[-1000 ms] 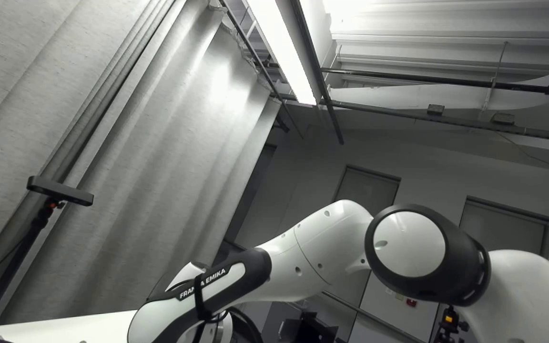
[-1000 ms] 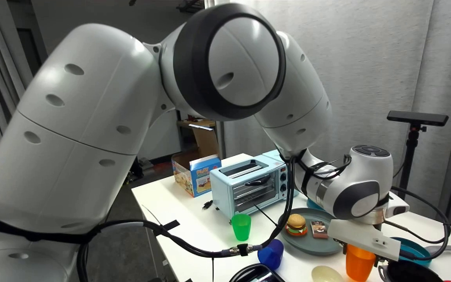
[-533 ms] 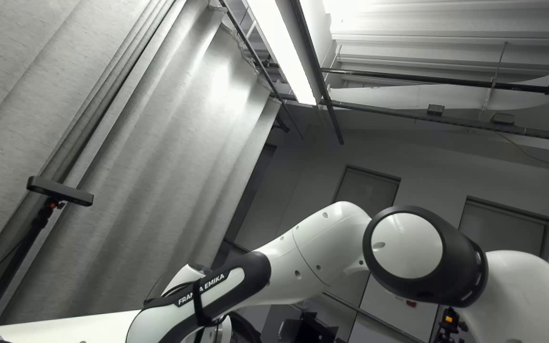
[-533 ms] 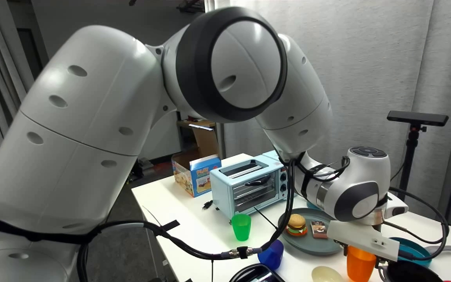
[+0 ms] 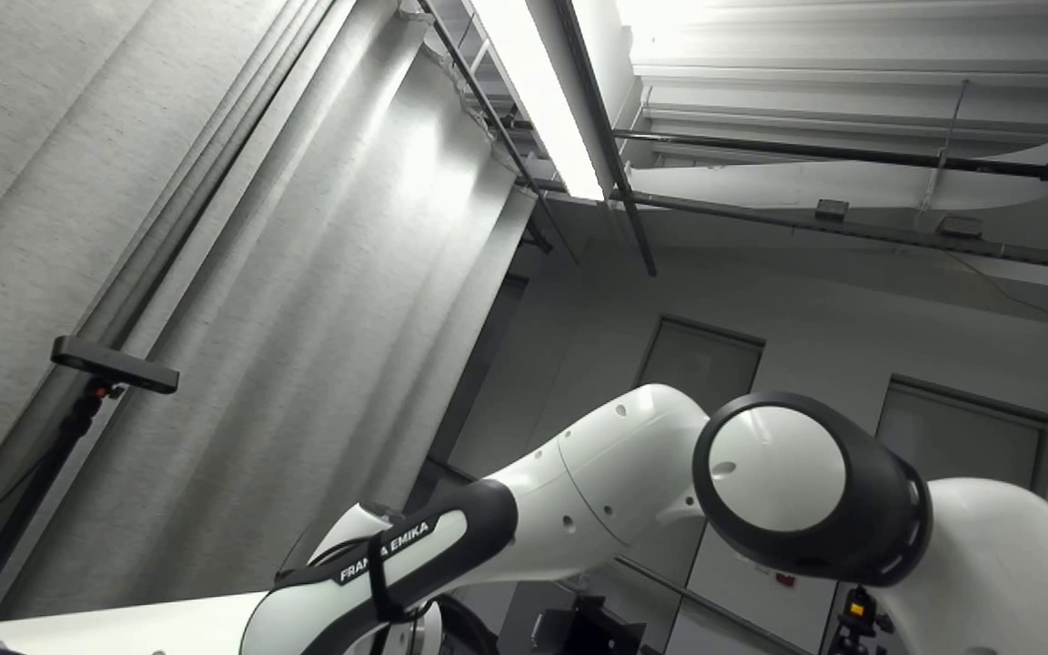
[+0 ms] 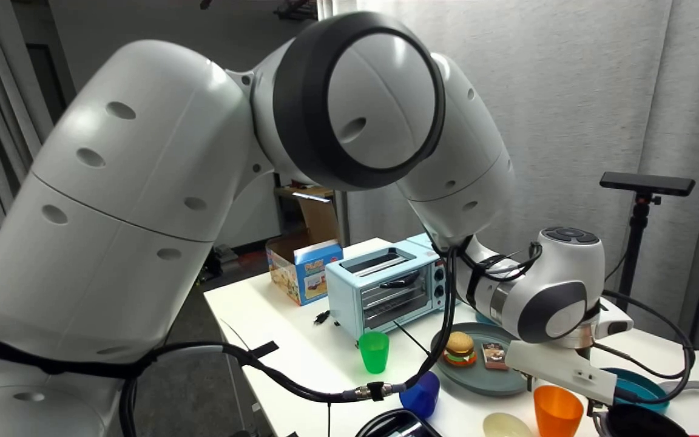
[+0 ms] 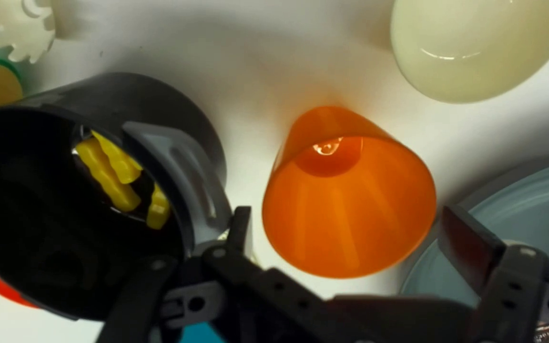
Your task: Move the objects from the orange cup and put them in the pot
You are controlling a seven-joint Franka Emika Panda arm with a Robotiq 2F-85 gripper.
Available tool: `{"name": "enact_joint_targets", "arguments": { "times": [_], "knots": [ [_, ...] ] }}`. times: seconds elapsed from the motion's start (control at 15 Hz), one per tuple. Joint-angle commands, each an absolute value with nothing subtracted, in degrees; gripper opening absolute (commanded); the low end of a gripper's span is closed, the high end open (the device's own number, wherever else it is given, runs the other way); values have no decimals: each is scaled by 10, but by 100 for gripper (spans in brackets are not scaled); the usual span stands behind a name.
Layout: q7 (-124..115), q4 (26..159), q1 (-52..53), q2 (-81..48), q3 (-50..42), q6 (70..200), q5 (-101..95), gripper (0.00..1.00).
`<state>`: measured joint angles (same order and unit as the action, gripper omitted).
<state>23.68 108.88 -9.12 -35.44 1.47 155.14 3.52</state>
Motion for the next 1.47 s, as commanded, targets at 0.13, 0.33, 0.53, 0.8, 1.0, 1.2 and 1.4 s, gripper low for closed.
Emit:
{"name": "enact_joint_targets", "arguments": {
  "times": [0.13,0.33,0.53,0.8,1.0,1.2,1.4],
  "knots": [
    [218,1086,-98,-354,19,1554,20,100],
    [226,1089,-107,-347,36,1560,35,100],
    [236,1095,-121,-332,62,1570,53,100],
    [251,1101,-141,-308,100,1582,81,100],
    [268,1114,-159,-282,126,1591,111,100],
    [268,1129,-169,-254,130,1595,133,100],
    [268,1140,-177,-238,124,1600,154,100]
  ]
}}
